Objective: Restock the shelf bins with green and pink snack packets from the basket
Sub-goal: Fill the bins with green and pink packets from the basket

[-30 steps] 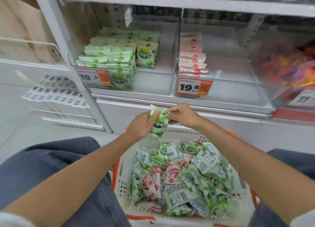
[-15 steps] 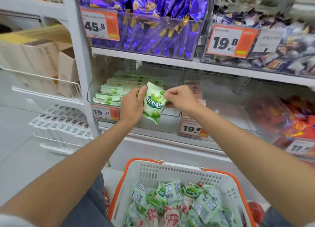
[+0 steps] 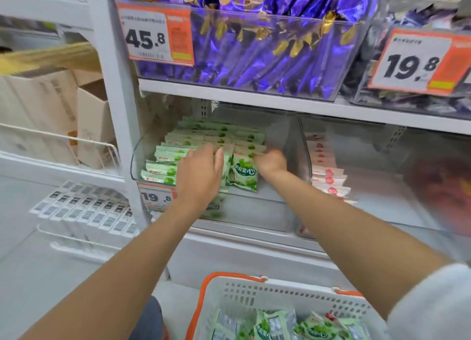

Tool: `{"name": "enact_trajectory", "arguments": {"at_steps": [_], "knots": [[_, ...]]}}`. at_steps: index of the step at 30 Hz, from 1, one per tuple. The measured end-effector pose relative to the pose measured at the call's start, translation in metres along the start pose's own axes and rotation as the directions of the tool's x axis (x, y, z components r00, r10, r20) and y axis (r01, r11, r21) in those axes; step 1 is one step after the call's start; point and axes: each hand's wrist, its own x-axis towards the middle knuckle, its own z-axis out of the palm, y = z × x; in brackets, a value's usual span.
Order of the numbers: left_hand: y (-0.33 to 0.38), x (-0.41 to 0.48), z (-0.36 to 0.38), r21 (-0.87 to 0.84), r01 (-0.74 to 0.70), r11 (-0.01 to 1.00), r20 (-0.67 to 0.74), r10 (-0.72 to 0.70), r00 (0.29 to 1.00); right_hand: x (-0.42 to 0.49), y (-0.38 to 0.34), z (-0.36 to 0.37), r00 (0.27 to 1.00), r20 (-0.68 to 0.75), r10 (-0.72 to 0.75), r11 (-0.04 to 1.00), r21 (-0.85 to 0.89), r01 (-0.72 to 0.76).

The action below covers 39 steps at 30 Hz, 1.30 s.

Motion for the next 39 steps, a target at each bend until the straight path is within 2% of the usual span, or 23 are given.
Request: {"name": "enact_trajectory", "arguments": {"at_steps": [2, 4, 6, 10, 16, 19, 22, 24, 26, 30, 32, 33, 35, 37, 39], "knots": [[0.001, -0.001, 0.001, 0.008, 0.01, 1.0, 0.003, -0.01, 1.0, -0.003, 0.006, 0.007, 0.993, 0.069, 0.091, 0.977, 0.188, -0.102], [0.001, -0.001, 0.002, 0.013, 0.015, 1.0, 0.011, -0.015, 1.0, -0.007, 0.009, 0.01, 0.976, 0.184, 0.117, 0.959, 0.236, -0.16], [0.001, 0.0, 0.002, 0.016, 0.015, 1.0, 0.011, -0.015, 1.0, -0.008, 0.009, 0.01, 0.963, 0.237, 0.128, 0.972, 0.161, -0.169], [0.001, -0.002, 0.001, 0.017, 0.008, 1.0, 0.006, -0.008, 1.0, 0.0, 0.007, 0.016, 0.985, 0.139, 0.098, 0.99, 0.086, -0.11], [0.002, -0.003, 0.001, 0.03, 0.005, 1.0, -0.005, -0.005, 1.0, -0.001, 0.009, 0.019, 0.983, 0.181, -0.005, 1.0, -0.015, 0.008], [0.001, -0.003, 0.003, 0.033, 0.003, 0.999, -0.005, -0.003, 1.0, -0.003, 0.011, 0.012, 0.983, 0.181, 0.036, 0.999, -0.005, -0.036], [0.006, -0.004, 0.0, 0.08, 0.006, 0.997, -0.01, -0.006, 1.0, -0.015, 0.009, -0.002, 0.991, 0.135, 0.02, 0.991, -0.135, -0.001], [0.015, -0.009, -0.005, 0.126, 0.009, 0.992, -0.035, -0.005, 0.999, -0.03, 0.007, -0.015, 0.992, 0.091, -0.085, 0.96, -0.26, 0.106], [0.028, -0.02, -0.011, 0.089, 0.005, 0.996, -0.043, -0.001, 0.999, -0.048, 0.008, -0.028, 0.967, 0.066, -0.244, 0.901, -0.353, 0.252], [0.057, -0.059, -0.023, -0.091, 0.02, 0.996, 0.033, -0.017, 0.999, -0.097, 0.02, -0.059, 0.815, 0.08, -0.574, 0.744, -0.365, 0.559], [0.064, -0.084, -0.024, -0.129, 0.077, 0.989, 0.143, -0.058, 0.988, -0.122, 0.037, -0.069, 0.739, 0.139, -0.66, 0.658, -0.367, 0.657], [0.065, -0.098, -0.022, -0.126, 0.122, 0.985, 0.238, -0.089, 0.967, -0.131, 0.053, -0.069, 0.724, 0.185, -0.665, 0.638, -0.365, 0.679], [0.061, -0.125, -0.012, -0.05, 0.201, 0.978, 0.471, -0.154, 0.869, -0.146, 0.095, -0.064, 0.762, 0.291, -0.579, 0.672, -0.359, 0.647], [0.051, -0.153, 0.003, 0.061, 0.221, 0.973, 0.674, -0.204, 0.71, -0.16, 0.15, -0.054, 0.822, 0.396, -0.409, 0.743, -0.378, 0.552], [0.04, -0.18, 0.017, 0.159, 0.153, 0.975, 0.796, -0.218, 0.564, -0.175, 0.21, -0.047, 0.85, 0.473, -0.231, 0.821, -0.374, 0.431]]}}
